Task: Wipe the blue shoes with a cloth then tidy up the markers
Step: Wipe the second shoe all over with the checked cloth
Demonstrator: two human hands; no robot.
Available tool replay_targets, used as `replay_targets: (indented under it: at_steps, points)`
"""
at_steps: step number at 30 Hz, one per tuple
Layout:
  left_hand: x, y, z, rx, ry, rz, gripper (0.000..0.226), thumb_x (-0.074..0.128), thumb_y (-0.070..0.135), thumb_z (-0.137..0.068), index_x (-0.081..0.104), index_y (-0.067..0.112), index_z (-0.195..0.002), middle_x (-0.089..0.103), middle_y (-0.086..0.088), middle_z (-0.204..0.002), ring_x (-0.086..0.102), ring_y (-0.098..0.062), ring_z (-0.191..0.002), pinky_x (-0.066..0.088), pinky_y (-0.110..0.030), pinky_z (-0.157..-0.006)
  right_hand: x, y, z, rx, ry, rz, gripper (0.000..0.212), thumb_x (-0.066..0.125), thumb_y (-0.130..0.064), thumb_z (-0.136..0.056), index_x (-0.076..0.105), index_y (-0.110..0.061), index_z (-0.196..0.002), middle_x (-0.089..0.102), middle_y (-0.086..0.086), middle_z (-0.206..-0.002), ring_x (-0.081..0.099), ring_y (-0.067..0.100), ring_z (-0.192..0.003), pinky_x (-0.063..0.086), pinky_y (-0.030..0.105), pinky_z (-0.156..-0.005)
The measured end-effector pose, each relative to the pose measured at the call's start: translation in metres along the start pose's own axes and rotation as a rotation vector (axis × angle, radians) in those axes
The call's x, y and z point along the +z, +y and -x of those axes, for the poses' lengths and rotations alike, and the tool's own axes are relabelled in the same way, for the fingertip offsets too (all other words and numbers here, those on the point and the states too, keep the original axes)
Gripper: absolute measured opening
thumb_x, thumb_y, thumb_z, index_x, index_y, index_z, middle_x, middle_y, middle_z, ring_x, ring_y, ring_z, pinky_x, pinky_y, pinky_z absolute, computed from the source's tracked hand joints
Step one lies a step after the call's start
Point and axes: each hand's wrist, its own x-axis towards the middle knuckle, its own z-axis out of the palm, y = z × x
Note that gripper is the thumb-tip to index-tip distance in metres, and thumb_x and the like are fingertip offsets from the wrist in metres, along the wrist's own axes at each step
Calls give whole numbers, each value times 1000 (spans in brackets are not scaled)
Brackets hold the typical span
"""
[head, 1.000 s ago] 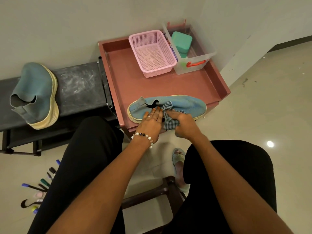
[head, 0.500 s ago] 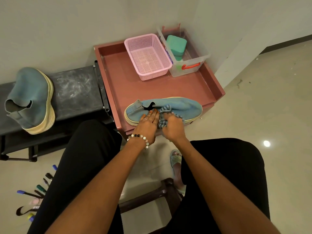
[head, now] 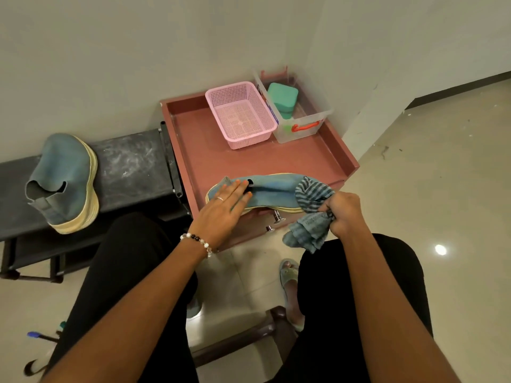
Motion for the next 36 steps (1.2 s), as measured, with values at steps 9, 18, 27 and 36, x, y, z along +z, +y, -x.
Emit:
replay_targets:
  at_steps: [9,18,27,36]
  points:
    - [26,-25,13,-180,-242,-224,70,37,4,-88,6,7,-151,7,-8,-159,3,-23,-147,11,-45,-117,22,14,-8,-34,-70,153,27,37,22,-61,51,0,-55,43,8,-57,42,22,-58,37,29,-54]
    - [19,-47,-19,-161,-458,-214,99,81,34,-67,32,-1,-146,27,-15,-154,28,-30,-142,47,-51,-91,17,21,-40,-265,-78,474,52,39,10,-66,73,-12,-98,70,12,-96,61,26,-82,50,34,-67]
    - [29,-51,-27,89,-216,-295,52,13,7,-99,54,-5,-128,52,-22,-136,53,-36,-123,52,-50,-72,17,1,-36,-414,-6,500,51,40,10,-71,72,-11,-105,69,9,-101,62,22,-91,54,33,-82]
    - [-10,-31,-30,-210,-543,35,71,42,40,-96,13,5,-151,5,-12,-159,9,-22,-147,32,-43,-111,20,-18,-2,-760,174,262,49,43,11,-72,64,-7,-112,66,3,-100,62,16,-92,53,19,-82]
